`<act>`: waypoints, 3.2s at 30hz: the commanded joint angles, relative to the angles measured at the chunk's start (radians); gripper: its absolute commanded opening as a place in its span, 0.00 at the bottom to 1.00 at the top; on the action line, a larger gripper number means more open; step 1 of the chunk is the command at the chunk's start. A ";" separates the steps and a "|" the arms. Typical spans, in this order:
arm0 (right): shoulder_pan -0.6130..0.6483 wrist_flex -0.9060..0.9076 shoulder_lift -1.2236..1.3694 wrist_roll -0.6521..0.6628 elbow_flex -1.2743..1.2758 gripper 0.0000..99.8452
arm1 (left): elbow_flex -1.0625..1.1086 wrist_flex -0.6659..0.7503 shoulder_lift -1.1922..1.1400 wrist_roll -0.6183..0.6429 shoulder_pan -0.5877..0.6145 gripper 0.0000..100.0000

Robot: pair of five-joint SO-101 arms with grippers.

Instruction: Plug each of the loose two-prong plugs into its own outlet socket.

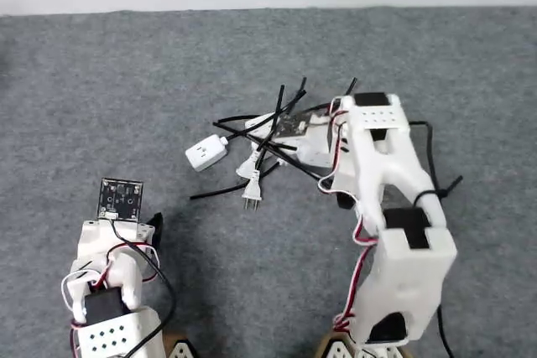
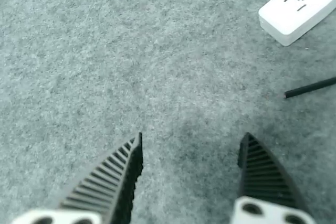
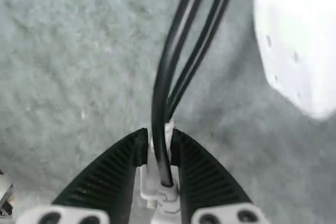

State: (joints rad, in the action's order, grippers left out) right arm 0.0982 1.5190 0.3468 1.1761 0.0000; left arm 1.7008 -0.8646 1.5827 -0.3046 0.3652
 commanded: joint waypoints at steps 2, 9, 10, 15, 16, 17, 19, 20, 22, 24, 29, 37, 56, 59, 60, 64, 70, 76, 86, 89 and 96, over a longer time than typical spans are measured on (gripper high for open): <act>-0.031 0.061 -0.173 0.006 -0.028 0.01 | -0.010 0.026 -0.002 -0.008 -0.005 0.28; -0.191 0.074 -0.298 0.044 -0.032 0.01 | -0.010 0.025 -0.002 -0.008 -0.005 0.28; -0.228 0.081 -0.309 0.071 -0.037 0.01 | -0.010 0.025 -0.002 -0.008 -0.005 0.28; -0.430 0.088 -0.318 0.147 -0.118 0.01 | -0.010 0.025 -0.002 -0.008 -0.005 0.28; -0.469 0.087 -0.318 0.173 -0.133 0.01 | -0.010 0.025 -0.002 -0.008 -0.005 0.28; -0.507 0.087 -0.318 0.201 -0.146 0.01 | -0.010 0.025 -0.002 -0.008 -0.005 0.28; -0.579 0.079 -0.318 0.252 -0.161 0.01 | -0.010 0.023 -0.002 -0.008 -0.005 0.28; -0.615 0.076 -0.318 0.273 -0.166 0.01 | -0.010 0.023 -0.002 -0.008 -0.005 0.28; -0.677 0.054 -0.318 0.313 -0.172 0.01 | -0.010 0.021 -0.002 -0.008 -0.005 0.28; -0.745 0.016 -0.318 0.347 -0.172 0.01 | -0.010 0.021 -0.002 -0.008 -0.005 0.28; -0.878 -0.068 -0.274 0.400 -0.167 0.01 | -0.010 0.021 -0.003 -0.008 -0.005 0.28; -0.938 -0.150 -0.096 0.408 -0.170 0.01 | -0.010 0.020 -0.005 -0.006 -0.005 0.28; -0.808 -0.119 -0.041 0.327 -0.086 0.35 | -0.010 0.020 -0.005 -0.006 -0.006 0.28; -0.806 -0.116 -0.041 0.328 -0.086 0.41 | -0.010 0.020 -0.003 -0.006 -0.006 0.28; -0.806 -0.114 -0.041 0.330 -0.086 0.41 | -0.010 0.020 -0.003 -0.006 -0.006 0.28; -0.806 -0.114 -0.042 0.331 -0.086 0.41 | -0.010 0.020 -0.003 -0.006 -0.006 0.28; -0.596 0.120 -0.148 0.288 -0.097 0.41 | -0.010 0.020 -0.003 -0.008 -0.031 0.28; -0.229 0.147 -0.412 -0.133 -0.037 0.41 | -0.010 -0.023 0.000 -0.008 -0.048 0.28; -0.039 -0.124 -0.447 -0.390 0.213 0.41 | -0.010 -0.023 0.000 -0.005 -0.051 0.28; -0.008 -0.145 -0.449 -0.425 0.261 0.41 | -0.010 -0.023 0.000 0.021 -0.097 0.28; -0.007 -0.321 -0.449 -0.812 0.414 0.41 | -0.130 -0.017 -0.002 0.107 -0.146 0.28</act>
State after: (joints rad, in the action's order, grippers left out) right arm 0.0875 1.2935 -0.0552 0.4918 0.3682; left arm 1.6978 -0.8830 1.5827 -0.2601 0.2394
